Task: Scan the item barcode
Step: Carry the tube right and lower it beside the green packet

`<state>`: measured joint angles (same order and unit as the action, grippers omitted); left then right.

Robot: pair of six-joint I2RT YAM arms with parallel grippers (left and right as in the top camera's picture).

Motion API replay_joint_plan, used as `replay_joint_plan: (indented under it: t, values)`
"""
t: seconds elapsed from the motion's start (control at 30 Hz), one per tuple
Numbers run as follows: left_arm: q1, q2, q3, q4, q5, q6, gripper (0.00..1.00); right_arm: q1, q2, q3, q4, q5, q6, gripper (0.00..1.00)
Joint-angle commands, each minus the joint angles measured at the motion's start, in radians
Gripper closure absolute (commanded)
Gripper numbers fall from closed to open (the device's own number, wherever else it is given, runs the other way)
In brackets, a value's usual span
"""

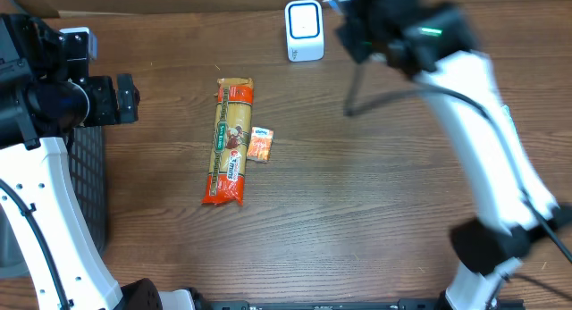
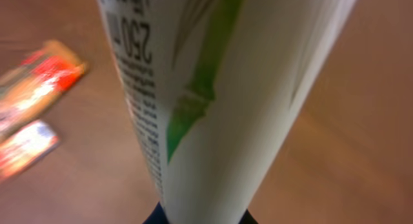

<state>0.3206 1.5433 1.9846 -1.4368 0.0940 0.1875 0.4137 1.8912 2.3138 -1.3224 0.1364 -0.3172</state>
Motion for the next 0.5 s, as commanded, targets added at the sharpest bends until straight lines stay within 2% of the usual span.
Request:
replay_joint_plan:
  t: [0.0, 0.07, 0.17, 0.33, 0.47]
  values:
    - [-0.007, 0.006, -0.003, 0.000, 0.008, 0.015, 0.00, -0.080, -0.027, 0.004, -0.144, -0.164, 0.108, 0.96]
    - [-0.007, 0.006, -0.003, 0.000, 0.008, 0.015, 0.00, -0.148, -0.018, -0.014, -0.296, -0.192, 0.048, 0.96]
    - [-0.007, 0.006, -0.003, 0.001, 0.008, 0.015, 0.00, -0.217, -0.015, -0.081, -0.334, -0.191, 0.036, 0.96]
    - [-0.007, 0.006, -0.003, 0.000, 0.008, 0.015, 0.00, -0.360, -0.015, -0.288, -0.256, -0.191, 0.015, 0.96]
    - [-0.007, 0.006, -0.003, 0.001, 0.008, 0.015, 0.00, -0.456, -0.015, -0.469, -0.163, -0.192, -0.055, 0.96]
